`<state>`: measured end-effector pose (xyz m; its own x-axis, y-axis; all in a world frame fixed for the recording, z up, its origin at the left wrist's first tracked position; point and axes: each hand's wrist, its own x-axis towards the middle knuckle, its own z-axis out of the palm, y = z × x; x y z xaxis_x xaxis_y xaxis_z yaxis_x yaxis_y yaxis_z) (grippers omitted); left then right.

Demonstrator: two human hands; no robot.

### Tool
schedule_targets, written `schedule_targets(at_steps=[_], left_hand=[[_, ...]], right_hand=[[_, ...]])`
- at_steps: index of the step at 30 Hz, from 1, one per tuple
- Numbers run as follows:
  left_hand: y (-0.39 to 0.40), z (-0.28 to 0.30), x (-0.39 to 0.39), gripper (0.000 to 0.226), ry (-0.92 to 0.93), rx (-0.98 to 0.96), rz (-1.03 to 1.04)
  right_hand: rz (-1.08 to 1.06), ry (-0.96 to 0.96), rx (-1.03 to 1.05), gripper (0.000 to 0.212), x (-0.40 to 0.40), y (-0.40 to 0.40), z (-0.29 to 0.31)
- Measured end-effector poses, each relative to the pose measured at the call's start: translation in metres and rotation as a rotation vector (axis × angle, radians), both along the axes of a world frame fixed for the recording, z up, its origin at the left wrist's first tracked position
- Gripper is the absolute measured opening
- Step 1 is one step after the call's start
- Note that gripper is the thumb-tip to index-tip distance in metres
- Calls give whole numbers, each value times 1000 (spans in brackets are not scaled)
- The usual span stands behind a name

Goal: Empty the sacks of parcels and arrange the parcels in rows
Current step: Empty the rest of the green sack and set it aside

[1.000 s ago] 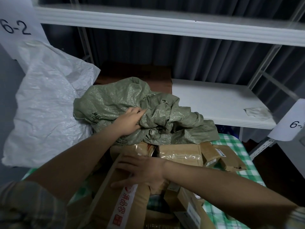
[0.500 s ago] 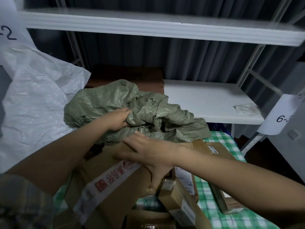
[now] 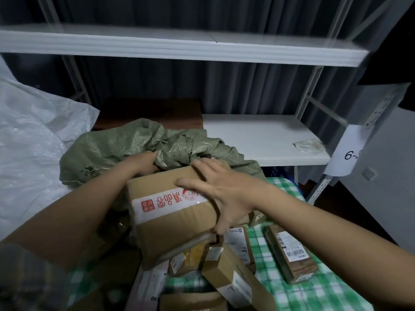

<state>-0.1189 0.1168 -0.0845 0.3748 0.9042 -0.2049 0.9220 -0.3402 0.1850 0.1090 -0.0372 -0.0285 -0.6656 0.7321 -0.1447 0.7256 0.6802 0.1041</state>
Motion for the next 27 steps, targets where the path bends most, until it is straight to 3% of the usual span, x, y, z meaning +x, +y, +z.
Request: schedule_targets(at_steps=[8,16,22,27], left_hand=[[-2,-15,33,40,-108,193,293],[0,-23,76,40,-80,301,348],[-5,-37,101,53,-79,306,329],[-11,-40,114,52,-22,289,297]], right_hand=[[-372,59,-7,115,64,6,2],[-837,66,-61,114,129,-1,-39],[-1206,254,-161,110,163,-5,-71],[-1438,203,-237,114,178,-5,-77]])
